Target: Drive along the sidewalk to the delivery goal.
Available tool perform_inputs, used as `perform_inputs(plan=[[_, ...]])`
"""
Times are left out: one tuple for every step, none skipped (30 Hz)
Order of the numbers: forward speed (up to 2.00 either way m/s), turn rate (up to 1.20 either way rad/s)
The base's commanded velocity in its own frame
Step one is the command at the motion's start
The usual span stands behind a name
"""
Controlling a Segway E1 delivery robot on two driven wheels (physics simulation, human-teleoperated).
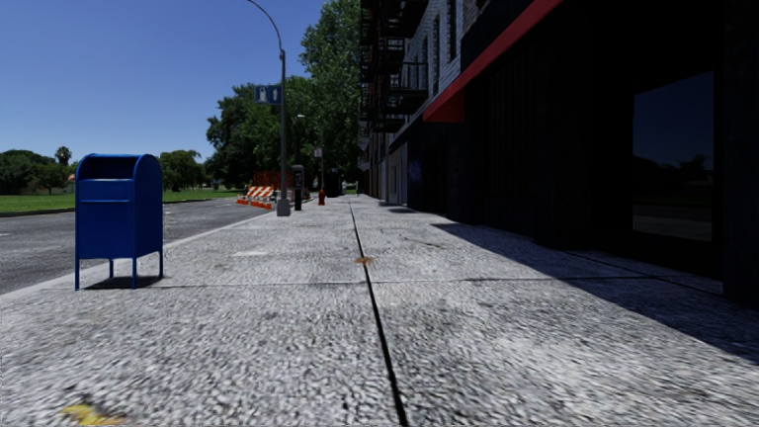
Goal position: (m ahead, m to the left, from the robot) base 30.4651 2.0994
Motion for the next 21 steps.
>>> perform_inputs(plan=[[2.00, 0.00], [2.00, 0.00], [2.00, 0.00], [2.00, 0.00], [2.00, 0.00], [2.00, 0.00], [2.00, 0.00], [2.00, 0.00], [2.00, 0.00], [2.00, 0.00], [2.00, 0.00], [2.00, 0.00], [2.00, 0.00], [2.00, 0.00], [2.00, 0.00], [2.00, 0.00], [2.00, 0.00], [2.00, 0.00], [2.00, 0.00], [2.00, 0.00], [2.00, 0.00]])
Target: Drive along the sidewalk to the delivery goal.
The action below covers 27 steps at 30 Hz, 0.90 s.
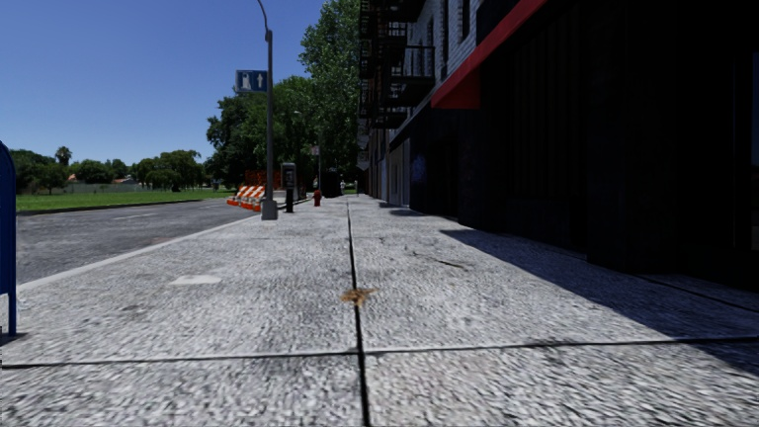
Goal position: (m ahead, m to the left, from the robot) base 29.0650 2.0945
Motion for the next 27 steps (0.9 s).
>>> perform_inputs(plan=[[2.00, 0.00], [2.00, 0.00], [2.00, 0.00], [2.00, 0.00], [2.00, 0.00], [2.00, 0.00], [2.00, 0.00], [2.00, 0.00], [2.00, 0.00], [2.00, 0.00], [2.00, 0.00], [2.00, 0.00], [2.00, 0.00], [2.00, 0.00], [2.00, 0.00], [2.00, 0.00], [2.00, 0.00], [2.00, 0.00], [2.00, 0.00], [2.00, 0.00], [2.00, 0.00], [2.00, 0.00], [2.00, 0.00], [2.00, 0.00], [2.00, 0.00], [2.00, 0.00], [2.00, 0.00]])
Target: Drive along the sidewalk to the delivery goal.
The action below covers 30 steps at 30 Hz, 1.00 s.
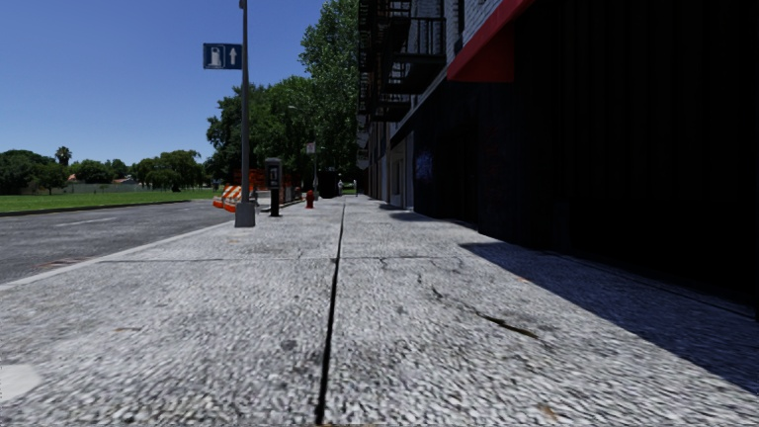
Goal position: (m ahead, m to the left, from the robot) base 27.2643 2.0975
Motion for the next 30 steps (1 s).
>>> perform_inputs(plan=[[2.00, 0.00], [2.00, 0.00], [2.00, 0.00], [2.00, 0.00], [2.00, 0.00], [2.00, 0.00], [2.00, 0.00], [2.00, 0.00], [2.00, 0.00], [2.00, 0.00], [2.00, 0.00], [2.00, 0.00], [2.00, 0.00], [2.00, 0.00], [2.00, 0.00], [2.00, 0.02], [2.00, 0.07], [2.00, 0.10], [2.00, 0.10], [2.00, 0.14], [2.00, 0.17], [2.00, 0.19], [2.00, 0.19], [2.00, 0.21], [2.00, 0.22], [2.00, 0.22], [2.00, 0.22], [2.00, 0.22], [2.00, 0.22], [2.00, 0.22]])
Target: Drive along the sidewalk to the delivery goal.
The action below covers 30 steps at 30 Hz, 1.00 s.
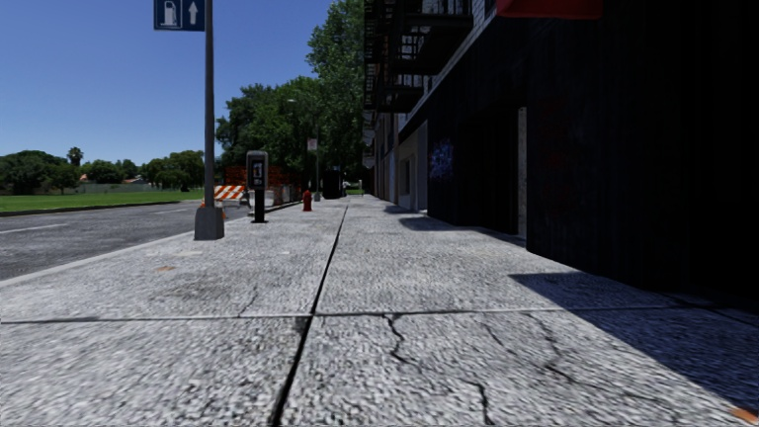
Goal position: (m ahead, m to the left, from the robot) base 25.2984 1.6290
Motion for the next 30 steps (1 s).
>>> perform_inputs(plan=[[2.00, 0.22], [2.00, 0.22], [2.00, 0.22], [2.00, 0.22], [2.00, 0.22], [2.00, 0.22], [2.00, 0.22], [2.00, 0.22], [2.00, 0.22], [2.00, 0.22], [2.00, 0.22], [2.00, 0.22], [2.00, 0.23], [2.00, 0.23], [2.00, 0.22], [2.00, 0.22], [2.00, 0.11], [2.00, 0.07], [2.00, 0.00], [2.00, 0.00], [2.00, 0.00], [2.00, 0.00], [2.00, 0.00], [2.00, 0.00], [2.00, 0.00], [2.00, 0.00], [2.00, 0.00], [2.00, 0.00], [2.00, 0.00], [2.00, 0.00]])
